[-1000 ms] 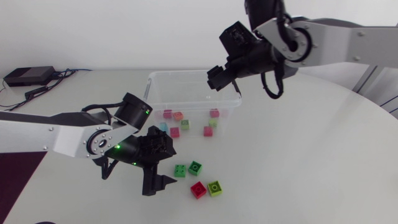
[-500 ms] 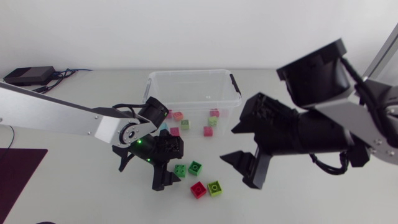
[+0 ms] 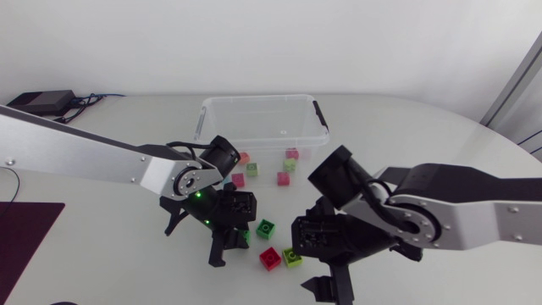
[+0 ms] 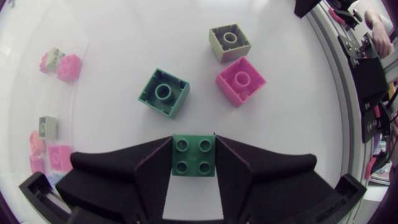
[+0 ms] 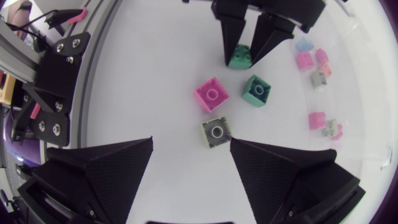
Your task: Pick up the duplo bricks and place them in the container
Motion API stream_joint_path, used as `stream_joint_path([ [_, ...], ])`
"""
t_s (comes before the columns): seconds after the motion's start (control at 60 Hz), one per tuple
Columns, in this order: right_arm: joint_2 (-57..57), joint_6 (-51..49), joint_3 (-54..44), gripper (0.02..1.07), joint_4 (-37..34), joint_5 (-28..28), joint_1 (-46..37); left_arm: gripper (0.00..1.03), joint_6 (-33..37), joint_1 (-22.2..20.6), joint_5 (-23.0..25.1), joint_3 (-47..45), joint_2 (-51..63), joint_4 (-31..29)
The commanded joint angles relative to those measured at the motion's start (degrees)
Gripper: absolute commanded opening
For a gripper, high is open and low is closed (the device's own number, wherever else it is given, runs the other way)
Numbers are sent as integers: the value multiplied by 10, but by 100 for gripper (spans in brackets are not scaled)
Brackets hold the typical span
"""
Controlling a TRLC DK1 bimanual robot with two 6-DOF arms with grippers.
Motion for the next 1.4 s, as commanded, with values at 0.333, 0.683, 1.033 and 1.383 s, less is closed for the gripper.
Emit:
stream_joint_path([
  [0.333,144,-101,88,84,-23,-2,-13,24,-60,33,-3,37,-259,-50],
  [0.683,211,-129,129,69,-52,-28,-28,24,-151,82,-3,98,-259,57],
  [1.033,197,-122,117,7,-81,-36,-46,24,-226,89,-52,144,-115,195],
  [1.383,56,-106,178,7,-171,-78,-152,98,-279,90,-124,149,-87,264],
])
